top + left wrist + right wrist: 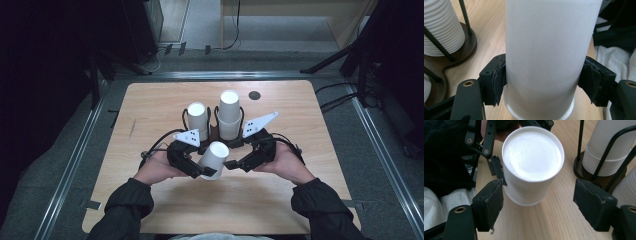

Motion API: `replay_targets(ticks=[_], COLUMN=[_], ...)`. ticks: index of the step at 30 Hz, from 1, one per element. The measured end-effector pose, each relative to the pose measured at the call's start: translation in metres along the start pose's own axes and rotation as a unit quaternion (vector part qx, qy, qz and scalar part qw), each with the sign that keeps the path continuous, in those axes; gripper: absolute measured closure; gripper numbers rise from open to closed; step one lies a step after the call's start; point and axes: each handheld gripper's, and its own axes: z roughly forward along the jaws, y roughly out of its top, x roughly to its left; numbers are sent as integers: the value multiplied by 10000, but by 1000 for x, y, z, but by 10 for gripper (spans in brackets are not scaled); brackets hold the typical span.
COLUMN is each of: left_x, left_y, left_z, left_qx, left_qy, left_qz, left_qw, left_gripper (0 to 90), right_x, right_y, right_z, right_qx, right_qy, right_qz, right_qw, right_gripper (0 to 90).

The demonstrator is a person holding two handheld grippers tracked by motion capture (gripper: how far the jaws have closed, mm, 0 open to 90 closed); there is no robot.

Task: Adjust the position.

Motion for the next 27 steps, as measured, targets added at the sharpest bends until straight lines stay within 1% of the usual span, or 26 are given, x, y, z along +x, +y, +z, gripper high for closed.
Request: replay_targets(ticks=[2,4,6,7,8,10,12,14,15,16,17,19,21,23,24,25,26,27], left_x=[2,4,6,8,8,11,12,12,12,11,11,9,8,7,7,6,5,4], left_y=[2,5,8,11,12,17,20,21,22,21,21,19,18,18,18,17,17,16], left_z=[-1,-1,-1,-2,-2,-1,0,2,3,4,6,8,11,12,13,14,15,16], left_qx=[68,169,304,430,491,681,785,915,989,1030,1081,1157,1270,1284,1346,1359,1424,1443], left_qy=[0,-33,-22,-21,-12,0,6,58,45,91,88,115,119,105,90,96,93,86], left_qz=[-3,9,88,148,187,264,304,374,405,449,482,563,559,529,549,544,553,563], left_qw=[10000,9999,9995,9990,9986,9973,9964,9951,9943,9936,9929,9916,9903,9903,9893,9892,9882,9879], left_gripper=[281,281,282,281,281,281,281,282,282,281,282,281,281,281,281,281,280,280], right_x=[0,0,2,2,2,2,3,2,2,2,2,1,1,1,1,1,1,2], right_y=[-5,-10,-15,-17,-19,-22,-24,-26,-26,-27,-27,-29,-30,-31,-31,-30,-30,-29], right_z=[-1,-2,-1,0,0,1,3,4,4,5,6,9,11,15,17,18,20,22], right_qx=[-64,-85,-39,-44,-31,-15,22,-14,-27,-21,-3,11,55,130,123,131,129,147], right_qy=[-14,-51,-105,-112,-115,-132,-173,-162,-170,-172,-189,-178,-179,-206,-212,-195,-181,-145], right_qz=[16,-20,-47,-77,-69,-74,-88,-102,-97,-118,-139,-211,-257,-307,-333,-341,-379,-381], right_qw=[10000,9999,9999,9999,9999,9999,9998,9998,9998,9998,9997,9996,9995,9992,9991,9991,9990,9991], right_gripper=[257,262,265,266,267,267,267,267,268,268,268,267,261,259,259,258,257,257])
